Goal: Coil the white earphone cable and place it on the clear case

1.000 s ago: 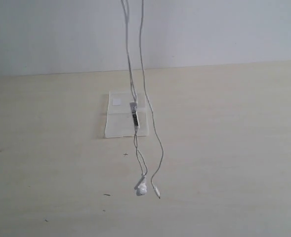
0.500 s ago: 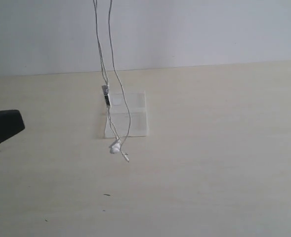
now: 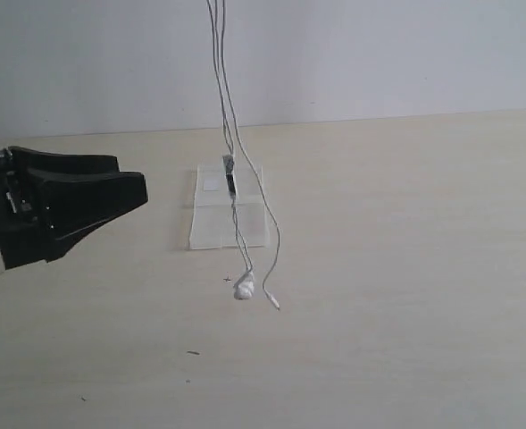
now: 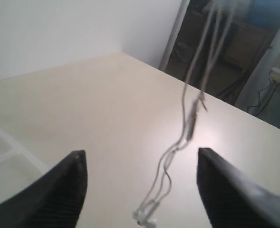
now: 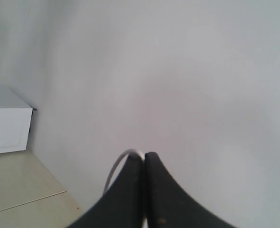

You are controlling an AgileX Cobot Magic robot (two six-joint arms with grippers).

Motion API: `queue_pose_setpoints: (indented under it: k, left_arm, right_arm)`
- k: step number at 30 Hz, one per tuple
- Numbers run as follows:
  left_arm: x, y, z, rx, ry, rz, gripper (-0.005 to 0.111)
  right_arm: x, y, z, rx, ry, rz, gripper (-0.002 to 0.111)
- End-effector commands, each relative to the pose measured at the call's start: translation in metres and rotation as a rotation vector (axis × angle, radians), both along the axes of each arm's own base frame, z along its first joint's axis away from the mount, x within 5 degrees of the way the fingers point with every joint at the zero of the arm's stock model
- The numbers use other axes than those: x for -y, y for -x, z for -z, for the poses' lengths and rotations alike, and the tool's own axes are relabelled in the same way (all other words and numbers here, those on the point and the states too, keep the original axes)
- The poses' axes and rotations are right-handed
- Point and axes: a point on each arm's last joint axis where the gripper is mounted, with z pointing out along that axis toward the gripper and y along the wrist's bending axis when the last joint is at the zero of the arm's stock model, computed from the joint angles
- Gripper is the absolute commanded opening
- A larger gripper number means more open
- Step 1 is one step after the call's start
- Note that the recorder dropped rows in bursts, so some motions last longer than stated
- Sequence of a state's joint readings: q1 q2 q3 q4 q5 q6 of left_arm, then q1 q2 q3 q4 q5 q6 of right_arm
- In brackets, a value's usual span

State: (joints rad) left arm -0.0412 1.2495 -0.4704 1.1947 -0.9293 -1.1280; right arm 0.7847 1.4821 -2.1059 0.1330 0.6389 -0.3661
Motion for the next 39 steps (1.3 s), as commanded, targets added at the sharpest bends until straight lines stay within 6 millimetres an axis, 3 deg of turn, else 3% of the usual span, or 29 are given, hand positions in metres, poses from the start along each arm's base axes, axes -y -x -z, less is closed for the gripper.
queue_pose_setpoints:
  k: [1, 9, 24, 31, 39]
  left_arm:
    - [0.011, -0.007, 0.002, 0.049, 0.004, -0.007, 0.069]
    - [0.039, -0.001, 0.010, 0.170, -0.077, 0.131, 0.069]
    - [0.041, -0.012, -0.005, 0.227, -0.023, 0.093, 0.069]
    - [0.045, -0.025, -0.016, 0.260, -0.016, 0.085, 0.069]
    - [0.054, -0.047, -0.015, 0.225, 0.005, 0.097, 0.069]
  right_arm:
    - [-0.002, -0.002, -0.002, -0.006, -0.039, 0.000, 0.000]
    - [-0.004, -0.006, -0.004, -0.010, -0.106, 0.007, 0.000]
    - [-0.004, -0.009, -0.005, -0.025, -0.144, 0.025, 0.000]
    - [-0.013, -0.017, 0.003, -0.045, -0.127, 0.025, 0.000]
    - [-0.016, -0.020, 0.005, -0.047, -0.125, 0.026, 0.000]
